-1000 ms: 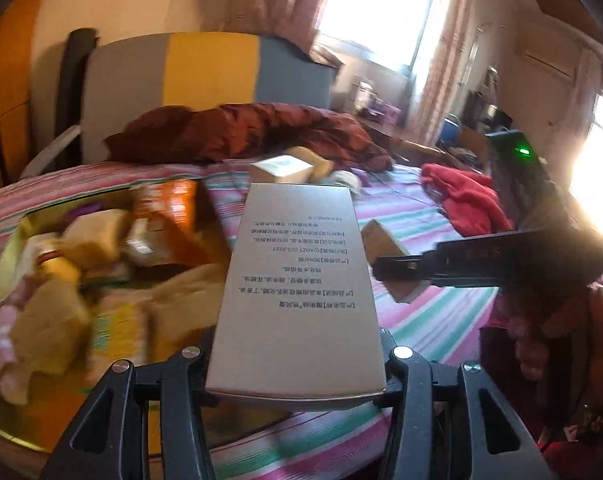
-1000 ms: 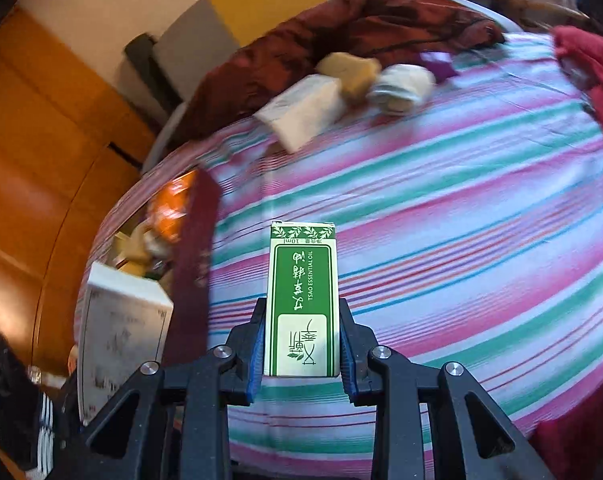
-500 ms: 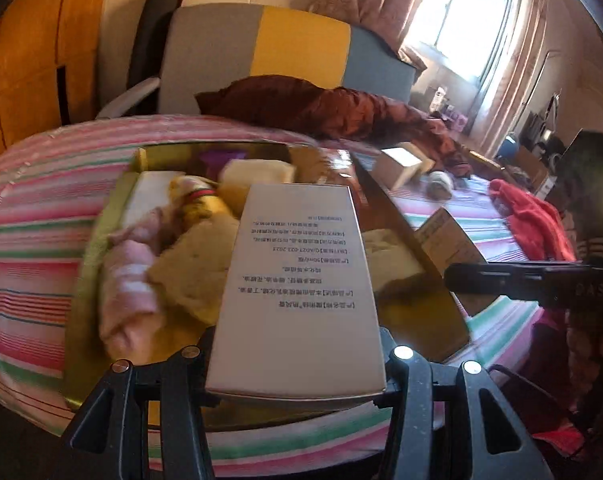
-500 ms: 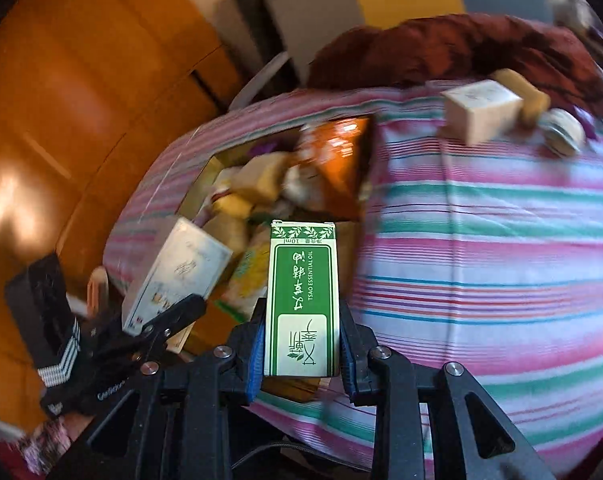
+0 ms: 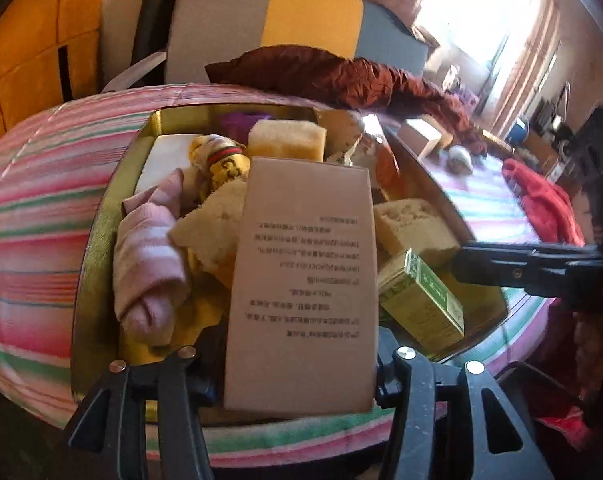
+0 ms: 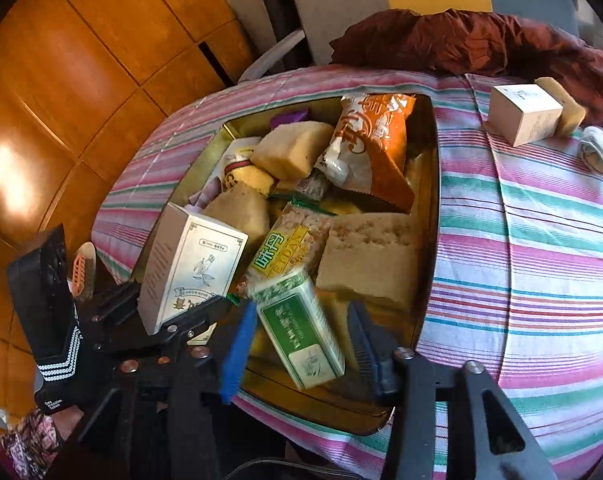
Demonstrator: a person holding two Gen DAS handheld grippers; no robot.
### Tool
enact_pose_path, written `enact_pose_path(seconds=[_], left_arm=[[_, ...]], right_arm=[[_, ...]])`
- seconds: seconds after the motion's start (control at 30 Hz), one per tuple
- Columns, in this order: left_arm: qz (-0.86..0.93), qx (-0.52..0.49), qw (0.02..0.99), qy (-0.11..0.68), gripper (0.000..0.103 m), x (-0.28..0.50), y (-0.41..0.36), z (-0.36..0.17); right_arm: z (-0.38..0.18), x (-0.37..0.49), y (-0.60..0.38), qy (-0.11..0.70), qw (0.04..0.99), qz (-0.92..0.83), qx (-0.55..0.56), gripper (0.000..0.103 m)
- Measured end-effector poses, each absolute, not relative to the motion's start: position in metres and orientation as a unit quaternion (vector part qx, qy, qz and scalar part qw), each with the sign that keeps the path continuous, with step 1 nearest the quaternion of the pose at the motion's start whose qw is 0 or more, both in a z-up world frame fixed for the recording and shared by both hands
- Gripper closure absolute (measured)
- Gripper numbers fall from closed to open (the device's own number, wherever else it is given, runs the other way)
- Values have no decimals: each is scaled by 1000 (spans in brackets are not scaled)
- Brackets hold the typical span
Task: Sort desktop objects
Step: 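Open the right tool to drop the green box while the left tool drops the white box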
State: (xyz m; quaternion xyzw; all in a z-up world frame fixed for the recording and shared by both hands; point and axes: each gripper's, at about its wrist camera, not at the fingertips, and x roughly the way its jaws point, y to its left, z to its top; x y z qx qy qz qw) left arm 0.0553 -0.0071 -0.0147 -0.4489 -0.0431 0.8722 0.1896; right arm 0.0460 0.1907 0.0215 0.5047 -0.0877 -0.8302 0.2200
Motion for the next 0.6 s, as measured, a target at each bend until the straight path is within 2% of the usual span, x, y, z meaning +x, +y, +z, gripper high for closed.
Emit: enact_pose_path(seconds=[0.1, 0.23, 0.47, 0.6], left_arm=[[880, -428, 197, -64, 48, 62, -17, -6], [877, -428, 207, -71, 52, 58, -18, -5], [872, -448, 168, -107, 53, 53, -44, -8], [899, -423, 100, 54, 53, 54, -35, 3]], right_arm=[[24, 47, 195, -93, 217, -832, 502, 53], [22, 47, 197, -102, 217, -832, 500, 53], [19, 50, 197, -104, 221, -829, 503, 54], [17, 48, 201, -111, 220, -827, 504, 54]])
